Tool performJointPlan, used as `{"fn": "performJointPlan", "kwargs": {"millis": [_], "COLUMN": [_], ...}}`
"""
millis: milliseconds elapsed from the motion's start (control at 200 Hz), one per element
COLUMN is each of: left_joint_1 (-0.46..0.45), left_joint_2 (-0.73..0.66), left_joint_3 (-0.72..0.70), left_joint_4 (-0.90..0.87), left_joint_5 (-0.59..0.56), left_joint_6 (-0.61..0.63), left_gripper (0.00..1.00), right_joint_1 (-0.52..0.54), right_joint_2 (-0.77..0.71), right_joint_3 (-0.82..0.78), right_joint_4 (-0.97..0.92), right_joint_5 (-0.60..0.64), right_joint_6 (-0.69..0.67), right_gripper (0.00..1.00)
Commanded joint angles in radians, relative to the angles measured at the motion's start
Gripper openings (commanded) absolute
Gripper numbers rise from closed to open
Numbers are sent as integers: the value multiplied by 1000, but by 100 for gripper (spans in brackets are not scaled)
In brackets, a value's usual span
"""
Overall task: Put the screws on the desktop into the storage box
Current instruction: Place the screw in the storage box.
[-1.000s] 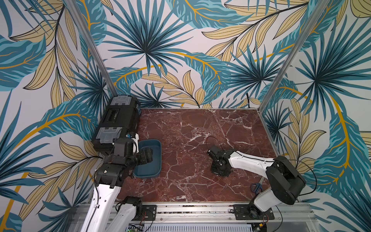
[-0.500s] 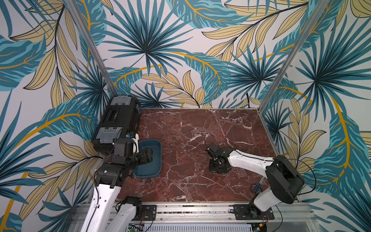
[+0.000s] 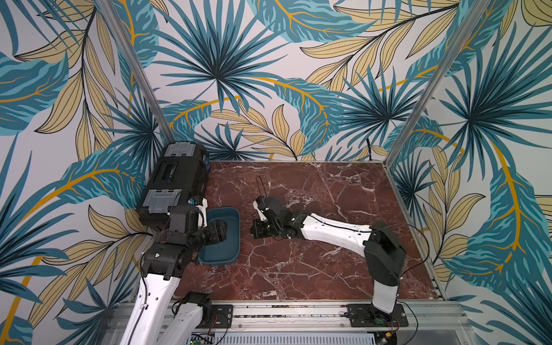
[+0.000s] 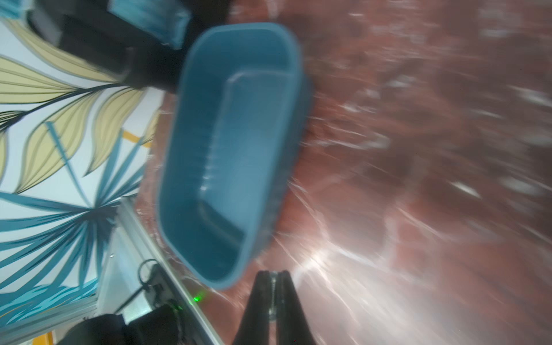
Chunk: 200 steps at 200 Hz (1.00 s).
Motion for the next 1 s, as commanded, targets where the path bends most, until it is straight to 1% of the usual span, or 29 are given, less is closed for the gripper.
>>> {"fn": "performJointPlan", "kwargs": {"millis": [0,95,261,301,341,446,486,561,672,787,837,897,962,997], "left_joint_1": [-4,-4,-3,-4,-5,-3,-4,-4,-3,-12,-19,-34,-73,-104], "left_joint_2": [-8,-8,-6,-4,-2,0,3,5,7,10,14,25,41,51], "left_joint_3": [-26,-27,-27,-27,-27,-26,-26,-26,-26,-24,-27,-24,-20,-20], "left_joint_4": [15,15,15,15,15,15,15,14,15,14,22,19,20,20], "left_joint_5": [6,4,4,4,4,4,2,4,12,22,43,52,54,56], "left_joint_6": [12,10,10,10,10,10,10,10,13,17,22,25,25,25], "left_gripper": [76,76,76,76,76,77,77,77,77,77,76,75,73,73], "right_joint_1": [15,21,25,26,26,25,25,22,3,-40,-62,-104,-160,-218], "right_joint_2": [120,203,270,273,271,248,228,173,38,-153,-241,-344,-444,-491], "right_joint_3": [126,207,277,281,282,286,284,269,172,-18,-110,-232,-365,-434], "right_joint_4": [3,1,-21,-26,-29,-50,-62,-87,-101,-101,-102,-102,-112,-119], "right_joint_5": [-51,-66,-41,-32,-26,0,14,61,128,236,287,350,403,425], "right_joint_6": [3,24,11,4,-7,-52,-77,-123,-179,-235,-260,-279,-283,-280], "right_gripper": [0,0,0,9,22,39,44,46,47,47,47,47,47,47]}}
